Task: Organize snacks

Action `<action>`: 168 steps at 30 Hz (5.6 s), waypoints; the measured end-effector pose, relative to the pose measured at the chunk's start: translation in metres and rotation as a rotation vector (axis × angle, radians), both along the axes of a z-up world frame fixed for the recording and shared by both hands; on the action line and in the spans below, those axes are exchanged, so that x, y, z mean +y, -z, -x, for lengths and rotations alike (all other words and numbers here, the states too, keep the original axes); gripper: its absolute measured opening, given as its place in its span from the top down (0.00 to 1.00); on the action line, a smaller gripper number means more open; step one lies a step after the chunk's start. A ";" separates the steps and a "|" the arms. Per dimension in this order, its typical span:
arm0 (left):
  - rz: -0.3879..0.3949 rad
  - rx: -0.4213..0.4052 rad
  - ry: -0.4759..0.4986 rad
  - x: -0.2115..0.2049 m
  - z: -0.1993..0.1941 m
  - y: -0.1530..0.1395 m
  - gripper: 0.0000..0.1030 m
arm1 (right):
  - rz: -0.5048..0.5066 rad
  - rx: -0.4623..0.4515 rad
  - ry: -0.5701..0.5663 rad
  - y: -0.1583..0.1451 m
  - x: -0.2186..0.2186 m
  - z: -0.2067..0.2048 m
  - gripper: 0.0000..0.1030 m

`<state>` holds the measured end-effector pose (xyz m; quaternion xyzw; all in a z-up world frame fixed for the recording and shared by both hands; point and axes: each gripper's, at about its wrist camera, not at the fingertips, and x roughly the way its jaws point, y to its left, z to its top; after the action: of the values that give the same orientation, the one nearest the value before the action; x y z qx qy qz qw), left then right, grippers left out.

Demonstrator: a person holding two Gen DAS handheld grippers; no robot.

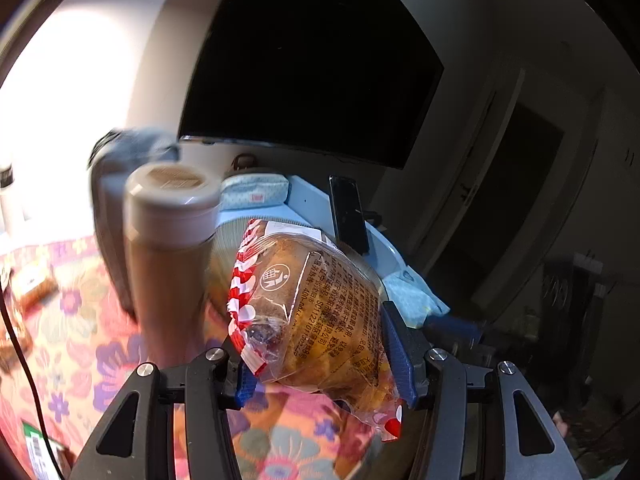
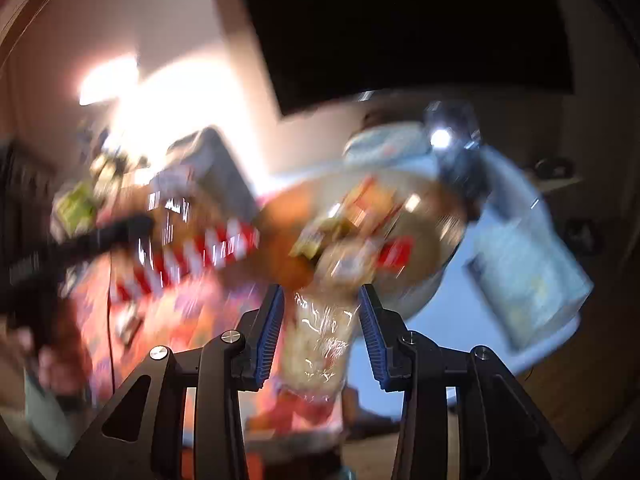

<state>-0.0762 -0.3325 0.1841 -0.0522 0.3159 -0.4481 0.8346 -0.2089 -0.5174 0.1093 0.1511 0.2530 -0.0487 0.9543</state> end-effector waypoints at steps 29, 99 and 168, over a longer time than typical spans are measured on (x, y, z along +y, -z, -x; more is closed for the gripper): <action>-0.137 -0.118 -0.060 -0.090 -0.007 0.011 0.23 | -0.096 0.054 0.138 0.058 -0.071 0.066 0.36; -0.016 0.405 -0.765 0.311 -0.137 0.165 0.70 | 0.250 0.311 -0.927 0.111 0.344 -0.197 0.17; -0.041 0.124 -0.001 0.012 -0.004 0.016 0.85 | 0.049 0.056 -0.084 -0.001 0.020 -0.086 0.43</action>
<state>-0.0720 -0.3210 0.1678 -0.0627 0.3762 -0.4371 0.8145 -0.1231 -0.4977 0.1106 0.1153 0.2843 -0.0189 0.9516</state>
